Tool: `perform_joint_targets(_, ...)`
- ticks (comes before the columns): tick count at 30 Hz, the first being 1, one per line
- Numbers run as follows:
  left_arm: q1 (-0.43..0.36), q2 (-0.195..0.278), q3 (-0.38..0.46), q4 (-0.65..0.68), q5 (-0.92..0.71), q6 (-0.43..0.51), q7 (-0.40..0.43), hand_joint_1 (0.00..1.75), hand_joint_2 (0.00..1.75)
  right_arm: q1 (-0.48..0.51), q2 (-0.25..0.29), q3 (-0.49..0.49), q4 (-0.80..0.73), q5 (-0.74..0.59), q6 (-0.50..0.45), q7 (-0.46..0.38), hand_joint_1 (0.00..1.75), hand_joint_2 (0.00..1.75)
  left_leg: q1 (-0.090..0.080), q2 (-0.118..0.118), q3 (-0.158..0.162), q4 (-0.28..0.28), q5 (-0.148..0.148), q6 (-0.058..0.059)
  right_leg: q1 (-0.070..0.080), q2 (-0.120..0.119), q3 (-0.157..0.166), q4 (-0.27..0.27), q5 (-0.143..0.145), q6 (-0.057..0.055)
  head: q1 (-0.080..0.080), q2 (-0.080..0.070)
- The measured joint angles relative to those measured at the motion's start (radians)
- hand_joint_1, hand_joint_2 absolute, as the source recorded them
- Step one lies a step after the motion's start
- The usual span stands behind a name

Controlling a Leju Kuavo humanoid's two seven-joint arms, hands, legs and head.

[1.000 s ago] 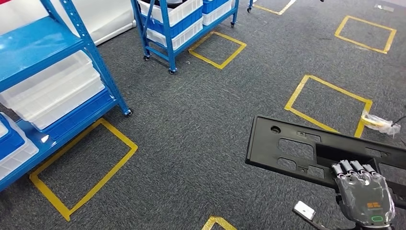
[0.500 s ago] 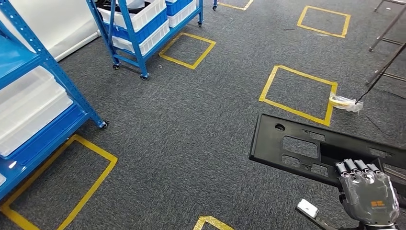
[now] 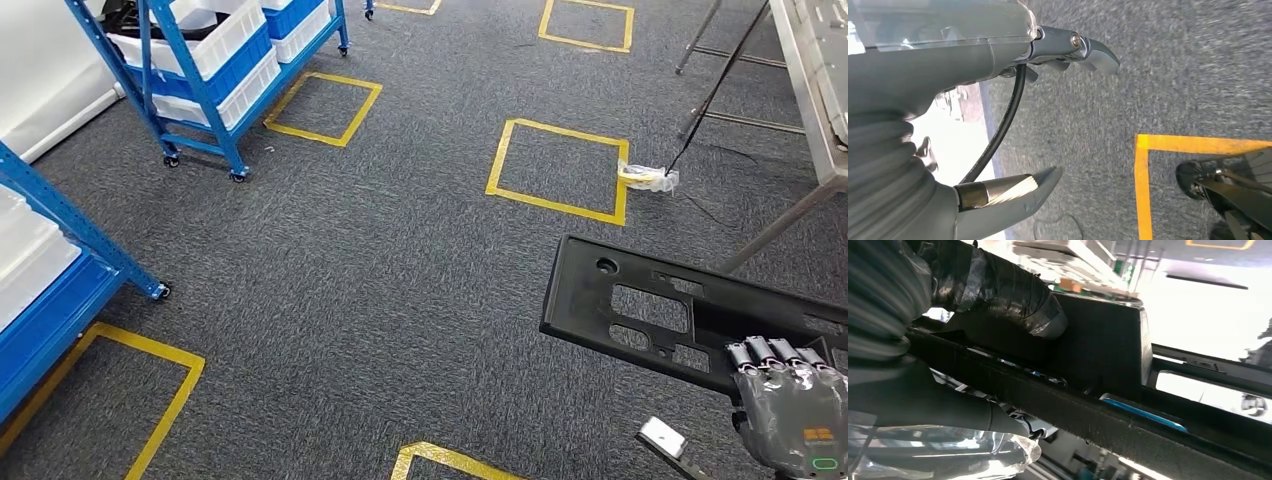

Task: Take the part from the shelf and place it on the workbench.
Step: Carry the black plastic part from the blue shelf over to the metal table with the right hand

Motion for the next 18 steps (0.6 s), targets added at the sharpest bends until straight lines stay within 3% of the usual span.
perform_joint_targets(1,0.000,0.000,0.000,0.000,0.000,-0.001,0.000,0.00,1.75,0.004,0.000,-0.007,-0.003,-0.002,0.001,-0.003,1.75,1.75,-0.002,0.008,0.003,0.001,-0.003,-0.005,0.004,-0.003,0.006,-0.014,0.000,-0.007,0.000,0.000)
perform_joint_targets(3,-0.003,0.000,0.001,0.000,0.000,-0.002,0.000,0.00,1.75,0.013,0.002,-0.018,-0.008,-0.003,0.003,-0.007,1.75,1.75,-0.003,0.023,0.009,0.000,-0.008,-0.014,0.005,0.020,0.004,-0.015,0.003,-0.020,-0.001,0.000)
perform_joint_targets(5,-0.005,0.000,0.001,0.000,0.000,-0.002,0.000,0.00,1.75,0.020,0.003,-0.025,-0.013,-0.003,0.005,-0.009,1.75,1.75,0.001,-0.006,0.002,0.028,-0.032,-0.023,0.001,0.039,0.005,-0.022,0.008,-0.034,-0.001,0.000)
perform_joint_targets(7,-0.004,-0.001,0.001,0.000,-0.001,-0.001,0.001,0.00,1.75,0.023,0.005,-0.028,-0.020,-0.003,0.007,-0.010,1.75,1.75,0.006,-0.058,-0.043,0.131,-0.094,-0.029,0.000,0.057,0.005,-0.026,0.011,-0.044,-0.001,0.000)
perform_joint_targets(9,-0.001,-0.001,0.001,0.000,0.000,0.000,0.002,0.00,1.75,0.025,0.007,-0.029,-0.022,-0.004,0.008,-0.011,1.75,1.75,0.007,-0.076,-0.106,0.259,-0.146,-0.030,0.003,0.079,0.002,-0.024,0.012,-0.047,-0.001,0.000)
perform_joint_targets(10,0.000,-0.001,0.001,0.000,0.000,0.001,0.003,0.00,1.75,0.027,0.008,-0.029,-0.022,-0.004,0.009,-0.011,1.75,1.75,0.007,-0.077,-0.123,0.289,-0.147,-0.029,0.004,0.091,0.002,-0.024,0.012,-0.048,-0.001,0.000)
perform_joint_targets(11,0.001,-0.001,0.002,0.000,0.000,0.002,0.004,0.00,1.75,0.029,0.009,-0.030,-0.022,-0.005,0.011,-0.011,1.75,1.75,0.007,-0.079,-0.122,0.280,-0.126,-0.027,0.005,0.104,0.003,-0.023,0.012,-0.048,-0.001,0.000)
perform_joint_targets(12,0.001,-0.001,0.002,0.000,0.000,0.003,0.004,0.00,1.75,0.030,0.010,-0.031,-0.023,-0.005,0.012,-0.012,1.75,1.75,0.007,-0.085,-0.103,0.233,-0.090,-0.024,0.005,0.117,0.004,-0.021,0.012,-0.047,-0.001,0.000)
perform_joint_targets(14,0.001,-0.001,0.002,0.000,0.001,0.005,0.004,0.00,1.75,0.031,0.013,-0.034,-0.024,-0.006,0.013,-0.013,1.75,1.75,0.008,-0.130,-0.049,0.099,-0.019,-0.016,0.006,0.141,0.003,-0.016,0.011,-0.045,-0.001,0.000)
perform_joint_targets(16,0.001,0.000,0.005,0.000,0.002,0.006,0.004,0.00,1.75,0.034,0.015,-0.039,-0.025,-0.007,0.016,-0.016,1.75,1.75,0.007,-0.168,-0.020,0.027,0.002,-0.010,0.003,0.164,-0.007,-0.012,0.014,-0.034,-0.001,0.000)
perform_joint_targets(18,0.000,0.000,0.007,0.000,0.004,0.007,0.005,0.00,1.75,0.041,0.016,-0.046,-0.028,-0.009,0.021,-0.017,1.75,1.75,0.004,-0.157,-0.015,0.016,0.003,-0.003,-0.002,0.188,-0.016,-0.014,0.021,-0.020,-0.001,0.000)
